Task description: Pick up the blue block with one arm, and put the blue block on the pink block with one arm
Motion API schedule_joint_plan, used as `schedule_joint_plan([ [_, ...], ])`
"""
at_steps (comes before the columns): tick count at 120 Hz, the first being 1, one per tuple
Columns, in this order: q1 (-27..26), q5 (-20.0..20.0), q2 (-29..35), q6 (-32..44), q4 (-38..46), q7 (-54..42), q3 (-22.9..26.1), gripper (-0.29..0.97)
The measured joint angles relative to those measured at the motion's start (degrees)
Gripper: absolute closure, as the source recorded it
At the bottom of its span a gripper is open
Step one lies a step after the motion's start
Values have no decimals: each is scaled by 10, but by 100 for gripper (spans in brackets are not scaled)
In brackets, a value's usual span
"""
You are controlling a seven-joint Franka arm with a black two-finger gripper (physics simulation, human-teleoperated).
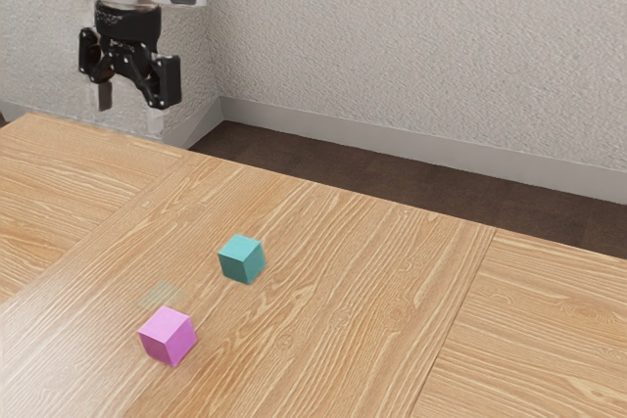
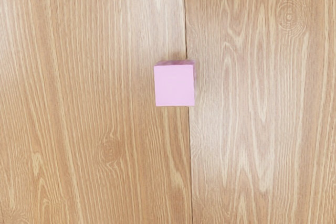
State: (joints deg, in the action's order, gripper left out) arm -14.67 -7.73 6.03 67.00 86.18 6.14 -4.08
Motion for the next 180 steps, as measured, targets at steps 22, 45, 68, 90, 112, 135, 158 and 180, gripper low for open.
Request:
schedule_joint_plan([
  [22, 2, 15, -2, 103, 11, 22, -2, 0],
  [45, 10, 13, -11, 208, 141, 80, -4, 0],
  [68, 62, 40, -45, 376, 277, 124, -4, 0],
  [90, 78, 61, -128, 500, 284, 134, -4, 0],
  [112, 94, 75, -199, 594, 277, 105, -5, 0],
  [135, 101, 86, -235, 652, 276, 62, -6, 0],
  [158, 101, 88, -246, 677, 277, 28, -6, 0],
  [180, 101, 101, -259, 689, 282, 3, -6, 0],
])
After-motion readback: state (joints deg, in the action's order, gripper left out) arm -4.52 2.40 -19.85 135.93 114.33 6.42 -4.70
